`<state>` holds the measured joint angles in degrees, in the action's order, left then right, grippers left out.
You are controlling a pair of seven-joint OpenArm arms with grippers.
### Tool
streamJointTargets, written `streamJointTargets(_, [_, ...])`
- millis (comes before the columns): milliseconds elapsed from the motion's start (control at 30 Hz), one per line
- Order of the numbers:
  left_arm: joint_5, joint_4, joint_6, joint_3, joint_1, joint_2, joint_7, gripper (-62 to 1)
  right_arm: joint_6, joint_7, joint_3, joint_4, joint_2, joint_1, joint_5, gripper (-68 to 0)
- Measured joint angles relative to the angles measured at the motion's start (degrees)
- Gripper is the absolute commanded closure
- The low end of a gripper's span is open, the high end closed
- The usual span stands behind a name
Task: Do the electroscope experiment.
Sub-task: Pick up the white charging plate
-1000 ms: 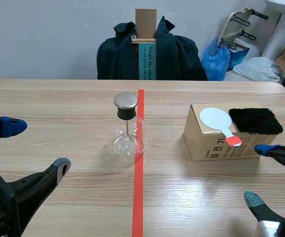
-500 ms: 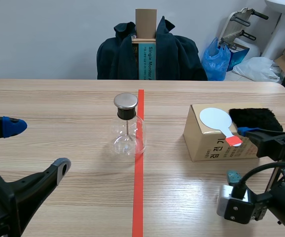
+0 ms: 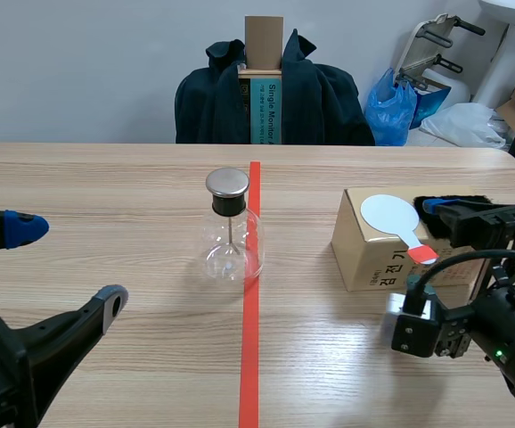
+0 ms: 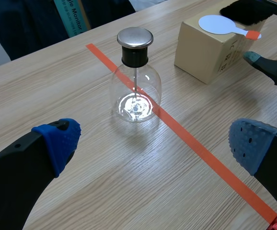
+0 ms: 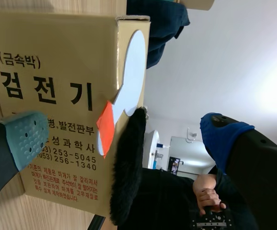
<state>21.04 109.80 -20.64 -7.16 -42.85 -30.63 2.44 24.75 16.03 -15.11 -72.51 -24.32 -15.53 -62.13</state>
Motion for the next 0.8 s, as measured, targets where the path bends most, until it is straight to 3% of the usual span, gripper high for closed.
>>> streamJointTargets(67, [0.0,0.0,0.0,0.0,0.0,0.0,0.0,-62.3,-1.7,0.2,0.0,1.0,0.0,0.7,0.0,-67.9])
streamJointTargets(300, [0.0,0.0,0.0,0.0,0.0,0.0,0.0,-62.3,-1.6,2.1,0.0,2.6,0.0,1.0,0.0,-66.5])
streamJointTargets(500, [0.0,0.0,0.0,0.0,0.0,0.0,0.0,-62.3,-1.6,2.6,0.0,2.6,0.0,1.0,-0.5,-41.8])
streamJointTargets(667, [0.0,0.0,0.0,0.0,0.0,0.0,0.0,-62.3,-1.6,2.8,0.0,2.6,0.0,1.0,-0.5,-29.3])
streamJointTargets(800, [0.0,0.0,0.0,0.0,0.0,0.0,0.0,-62.3,-1.6,3.0,0.0,2.6,0.0,1.0,-0.5,-9.1])
